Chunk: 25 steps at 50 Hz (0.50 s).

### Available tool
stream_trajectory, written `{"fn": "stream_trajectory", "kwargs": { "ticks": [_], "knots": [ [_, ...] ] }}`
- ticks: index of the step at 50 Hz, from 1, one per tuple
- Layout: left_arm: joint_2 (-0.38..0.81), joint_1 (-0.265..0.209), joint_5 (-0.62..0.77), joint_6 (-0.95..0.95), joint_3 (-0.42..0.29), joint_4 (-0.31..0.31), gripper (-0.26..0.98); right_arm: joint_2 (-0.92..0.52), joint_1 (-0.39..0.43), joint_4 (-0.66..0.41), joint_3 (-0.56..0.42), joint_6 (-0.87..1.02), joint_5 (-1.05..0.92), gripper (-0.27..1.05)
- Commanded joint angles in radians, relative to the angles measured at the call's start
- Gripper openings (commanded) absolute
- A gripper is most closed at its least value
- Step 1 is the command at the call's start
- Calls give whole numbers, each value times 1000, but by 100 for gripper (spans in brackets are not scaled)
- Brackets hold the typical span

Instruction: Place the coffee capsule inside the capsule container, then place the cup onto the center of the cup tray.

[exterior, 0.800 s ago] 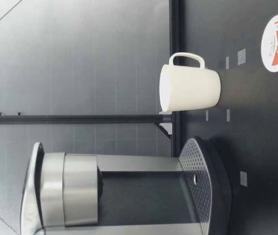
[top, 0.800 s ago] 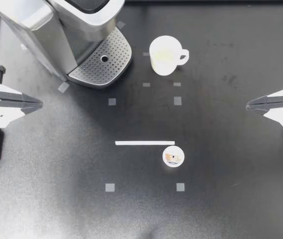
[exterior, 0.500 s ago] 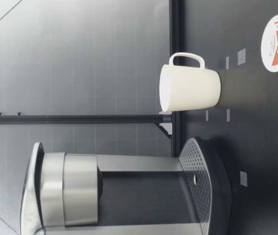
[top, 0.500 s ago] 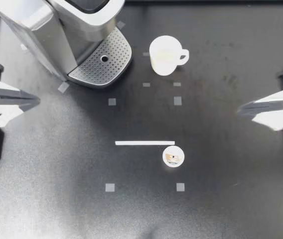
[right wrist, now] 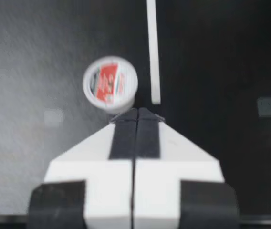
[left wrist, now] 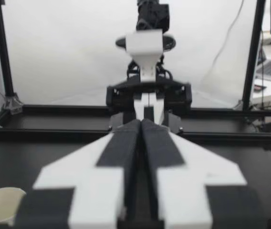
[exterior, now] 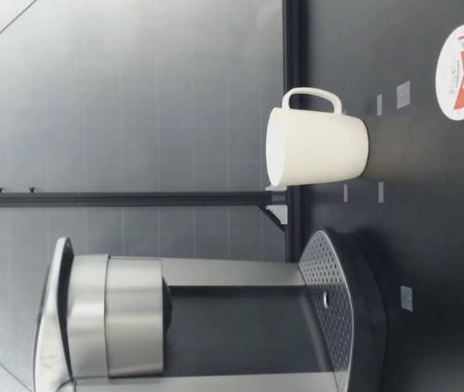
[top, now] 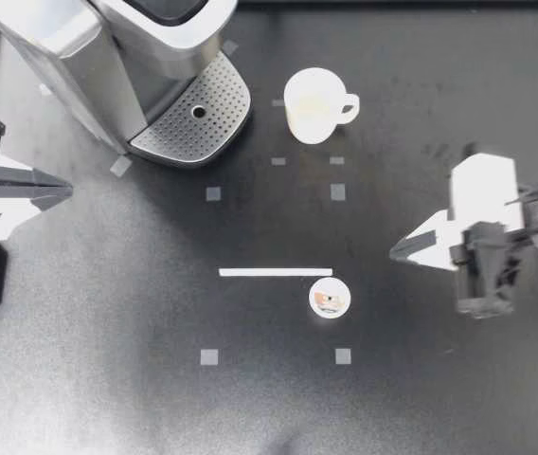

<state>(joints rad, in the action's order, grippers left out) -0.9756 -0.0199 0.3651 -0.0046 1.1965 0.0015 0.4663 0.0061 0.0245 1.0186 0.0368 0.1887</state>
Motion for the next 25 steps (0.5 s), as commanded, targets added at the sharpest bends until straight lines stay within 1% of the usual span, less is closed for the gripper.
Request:
{"fn": "stream_trajectory", "kwargs": {
  "ticks": [1,6,10,15,25],
  "knots": [
    [2,-3,9,-2,-11,2,11,-25,0,2,-28,0,-2,0],
    [3,-3,9,-2,-9,2,11,-52,6,5,-31,0,-3,8],
    [3,-3,9,-2,-9,2,11,-72,23,5,-37,0,-2,17],
    [3,-3,9,-2,-8,2,11,-95,48,5,-41,0,-3,35],
    [3,-3,9,0,-6,2,11,-120,72,5,-34,0,-8,77]
  ]
}}
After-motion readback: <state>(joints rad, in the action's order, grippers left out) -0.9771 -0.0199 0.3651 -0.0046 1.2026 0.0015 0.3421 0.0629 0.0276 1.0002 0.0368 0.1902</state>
